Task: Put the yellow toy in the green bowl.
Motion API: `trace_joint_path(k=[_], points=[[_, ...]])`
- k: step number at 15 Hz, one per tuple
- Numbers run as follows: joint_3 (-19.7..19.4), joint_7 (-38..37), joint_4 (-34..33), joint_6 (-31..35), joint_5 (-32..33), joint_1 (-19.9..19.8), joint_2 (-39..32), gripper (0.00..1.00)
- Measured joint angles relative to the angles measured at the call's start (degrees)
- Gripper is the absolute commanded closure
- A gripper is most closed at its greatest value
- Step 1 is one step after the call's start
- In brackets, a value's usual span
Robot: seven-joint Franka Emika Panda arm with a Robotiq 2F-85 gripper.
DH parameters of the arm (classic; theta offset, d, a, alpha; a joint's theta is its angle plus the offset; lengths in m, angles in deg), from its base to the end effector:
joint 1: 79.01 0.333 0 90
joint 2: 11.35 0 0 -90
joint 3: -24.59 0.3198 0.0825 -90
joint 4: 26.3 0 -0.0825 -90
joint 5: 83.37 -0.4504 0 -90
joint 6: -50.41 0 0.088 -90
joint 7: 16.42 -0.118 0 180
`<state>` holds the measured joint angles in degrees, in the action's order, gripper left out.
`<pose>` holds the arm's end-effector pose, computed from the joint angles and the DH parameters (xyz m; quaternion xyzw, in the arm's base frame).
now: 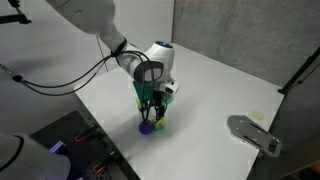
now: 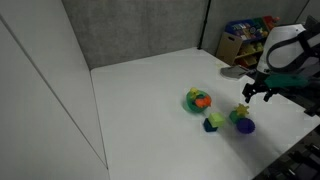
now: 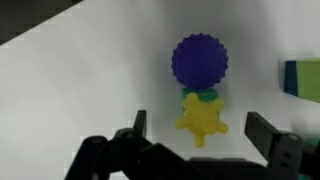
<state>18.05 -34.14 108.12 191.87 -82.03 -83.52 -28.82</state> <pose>0.5147 -0.1051 0.1240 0.9671 -0.2369 -0.0885 0.0289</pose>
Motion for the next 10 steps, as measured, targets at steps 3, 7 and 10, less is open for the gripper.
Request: trace_joint_path(k=[3, 7, 10], points=[[-0.9, -0.1, 0.9, 5.4, 0.9, 0.6, -3.2, 0.00], [-2.8, -0.4, 1.1, 12.5, 1.6, 2.8, -7.1, 0.00], [-5.0, -1.2, 1.1, 16.9, 1.7, 5.6, -9.6, 0.00]])
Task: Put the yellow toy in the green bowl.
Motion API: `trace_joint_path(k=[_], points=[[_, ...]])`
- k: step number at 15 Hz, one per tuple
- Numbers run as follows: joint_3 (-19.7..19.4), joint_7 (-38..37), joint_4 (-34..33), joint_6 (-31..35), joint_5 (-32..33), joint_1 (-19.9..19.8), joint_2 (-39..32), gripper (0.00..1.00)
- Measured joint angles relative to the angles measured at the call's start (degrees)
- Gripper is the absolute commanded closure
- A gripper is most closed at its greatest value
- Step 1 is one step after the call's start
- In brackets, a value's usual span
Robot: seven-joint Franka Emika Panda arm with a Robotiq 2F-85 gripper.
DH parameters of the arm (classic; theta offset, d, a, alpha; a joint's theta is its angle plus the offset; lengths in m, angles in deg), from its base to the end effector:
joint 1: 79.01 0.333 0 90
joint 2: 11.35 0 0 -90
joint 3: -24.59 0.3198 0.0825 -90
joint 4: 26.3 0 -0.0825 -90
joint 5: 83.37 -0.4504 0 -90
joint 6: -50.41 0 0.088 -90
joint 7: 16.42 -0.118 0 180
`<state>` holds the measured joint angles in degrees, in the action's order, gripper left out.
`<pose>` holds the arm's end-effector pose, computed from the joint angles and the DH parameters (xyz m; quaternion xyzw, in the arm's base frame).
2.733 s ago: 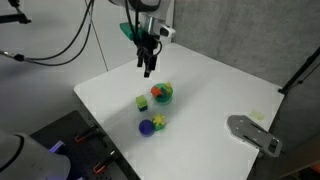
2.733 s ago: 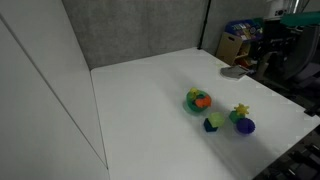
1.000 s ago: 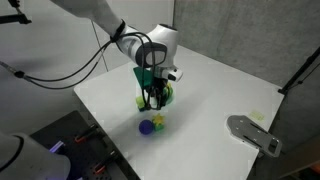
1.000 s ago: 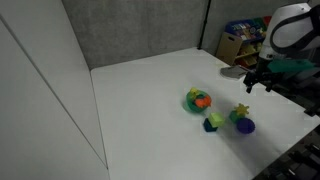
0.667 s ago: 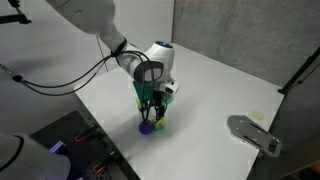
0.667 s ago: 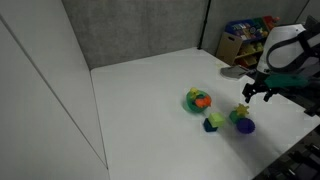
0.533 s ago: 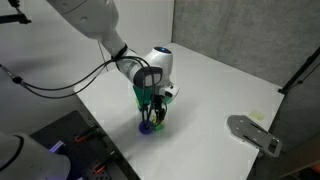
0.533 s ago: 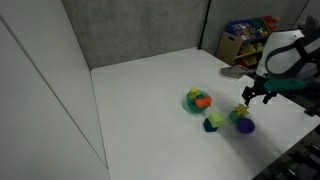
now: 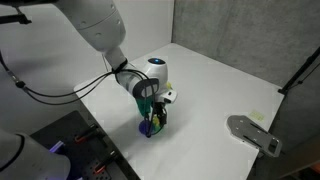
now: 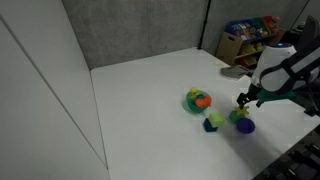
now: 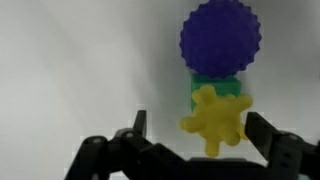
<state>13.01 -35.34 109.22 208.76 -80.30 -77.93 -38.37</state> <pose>0.5036 -0.1057 0.0566 0.9734 -0.2199 -0.0288 0.0573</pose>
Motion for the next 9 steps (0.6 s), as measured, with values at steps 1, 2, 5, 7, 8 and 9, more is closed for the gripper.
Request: trace_joint_path(k=[1, 2, 5, 7, 8, 9], points=[[-0.7, -0.2, 0.0, 1.0, 0.0, 0.9, -0.7, 0.00], [-1.3, -0.3, 0.0, 1.8, 0.0, 1.7, -1.3, 0.00], [-2.9, -1.0, 0.0, 3.6, 0.0, 3.7, -2.5, 0.00], [-3.7, -1.3, 0.0, 4.2, 0.0, 4.8, -2.8, 0.26], [-4.2, -1.5, 0.0, 4.4, 0.0, 5.3, -3.0, 0.34], [-4.5, -1.8, 0.0, 4.5, 0.0, 5.8, -3.0, 0.42]])
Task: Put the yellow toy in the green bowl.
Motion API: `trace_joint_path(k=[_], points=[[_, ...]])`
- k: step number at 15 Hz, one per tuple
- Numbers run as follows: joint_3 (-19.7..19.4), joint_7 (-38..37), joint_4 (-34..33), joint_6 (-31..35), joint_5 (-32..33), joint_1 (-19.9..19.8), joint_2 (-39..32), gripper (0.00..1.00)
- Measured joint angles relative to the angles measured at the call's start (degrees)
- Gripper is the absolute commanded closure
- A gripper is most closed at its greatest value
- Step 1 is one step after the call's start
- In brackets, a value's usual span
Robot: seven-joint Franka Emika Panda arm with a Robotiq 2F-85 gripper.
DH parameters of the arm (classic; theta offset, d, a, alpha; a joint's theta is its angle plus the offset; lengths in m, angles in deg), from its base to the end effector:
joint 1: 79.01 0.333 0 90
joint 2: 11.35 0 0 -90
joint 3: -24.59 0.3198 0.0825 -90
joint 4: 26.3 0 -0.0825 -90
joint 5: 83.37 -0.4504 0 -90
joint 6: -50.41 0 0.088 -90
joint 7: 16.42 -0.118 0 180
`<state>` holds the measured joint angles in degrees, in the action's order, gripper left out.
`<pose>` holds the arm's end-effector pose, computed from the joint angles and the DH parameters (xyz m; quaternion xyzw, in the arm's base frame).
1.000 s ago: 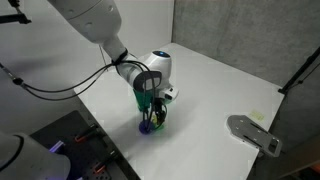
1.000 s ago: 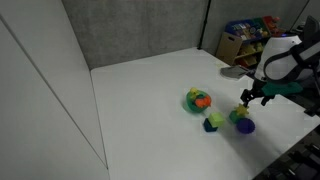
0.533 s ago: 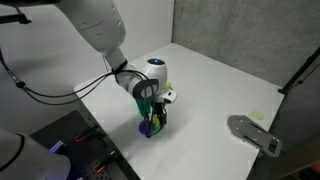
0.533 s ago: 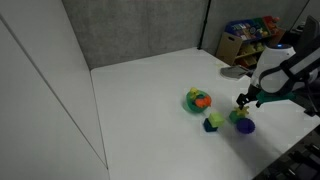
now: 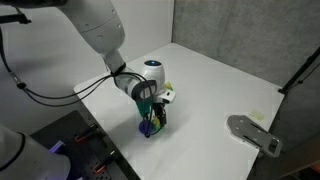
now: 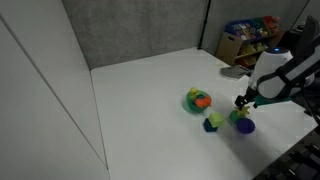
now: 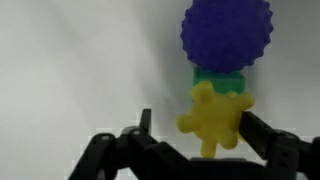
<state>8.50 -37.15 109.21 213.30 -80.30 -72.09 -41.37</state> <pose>0.5027 -0.1010 0.0424 0.9733 -0.2158 -0.0070 0.0783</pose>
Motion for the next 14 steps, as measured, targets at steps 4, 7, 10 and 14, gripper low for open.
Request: trace_joint_path(k=[4, 7, 10, 14], points=[[-1.5, -1.8, 0.0, 0.0, 0.0, 1.9, -0.1, 0.68], [-2.5, -2.6, -0.2, 0.0, 0.0, 2.8, -0.1, 0.81], [-3.1, -2.8, -0.4, 0.0, 0.0, 2.9, -0.2, 0.99], [-3.7, -3.2, -0.8, 0.0, 0.0, 3.0, 0.0, 0.95]])
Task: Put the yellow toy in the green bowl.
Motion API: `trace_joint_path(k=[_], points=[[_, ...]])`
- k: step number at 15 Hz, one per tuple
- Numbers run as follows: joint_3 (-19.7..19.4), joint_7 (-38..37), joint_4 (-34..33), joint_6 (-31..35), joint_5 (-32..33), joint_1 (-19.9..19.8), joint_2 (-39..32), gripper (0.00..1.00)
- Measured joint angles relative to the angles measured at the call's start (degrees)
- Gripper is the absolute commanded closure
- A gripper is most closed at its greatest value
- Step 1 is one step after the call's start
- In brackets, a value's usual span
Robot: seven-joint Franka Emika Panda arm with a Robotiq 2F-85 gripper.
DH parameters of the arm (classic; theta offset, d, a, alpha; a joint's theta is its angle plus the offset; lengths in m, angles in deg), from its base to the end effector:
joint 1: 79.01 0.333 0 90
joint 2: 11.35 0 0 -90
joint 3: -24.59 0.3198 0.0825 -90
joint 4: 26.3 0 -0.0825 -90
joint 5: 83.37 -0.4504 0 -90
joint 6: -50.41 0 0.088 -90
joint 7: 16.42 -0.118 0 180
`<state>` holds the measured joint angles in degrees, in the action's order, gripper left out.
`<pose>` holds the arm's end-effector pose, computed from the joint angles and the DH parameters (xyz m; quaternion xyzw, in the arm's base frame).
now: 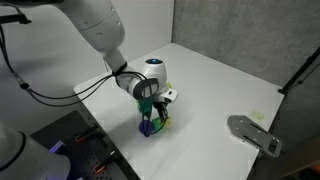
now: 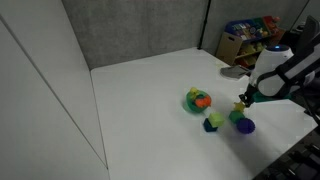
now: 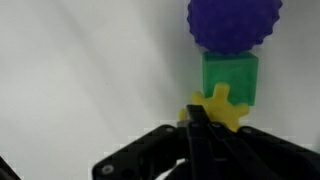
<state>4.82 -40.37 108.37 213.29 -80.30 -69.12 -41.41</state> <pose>0.5112 -0.1123 0.0520 0.9652 -0.2445 0.0081 0.0926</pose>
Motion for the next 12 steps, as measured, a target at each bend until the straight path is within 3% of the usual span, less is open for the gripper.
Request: trace_joint_path(k=[3, 5, 12], points=[[-0.2, -0.7, -0.5, 0.0, 0.0, 0.2, 0.1, 0.95], [-0.3, -1.1, -0.9, 0.0, 0.0, 0.5, 0.2, 0.68], [-2.1, -3.2, -3.5, -0.1, 0.0, 1.8, 0.2, 0.14]])
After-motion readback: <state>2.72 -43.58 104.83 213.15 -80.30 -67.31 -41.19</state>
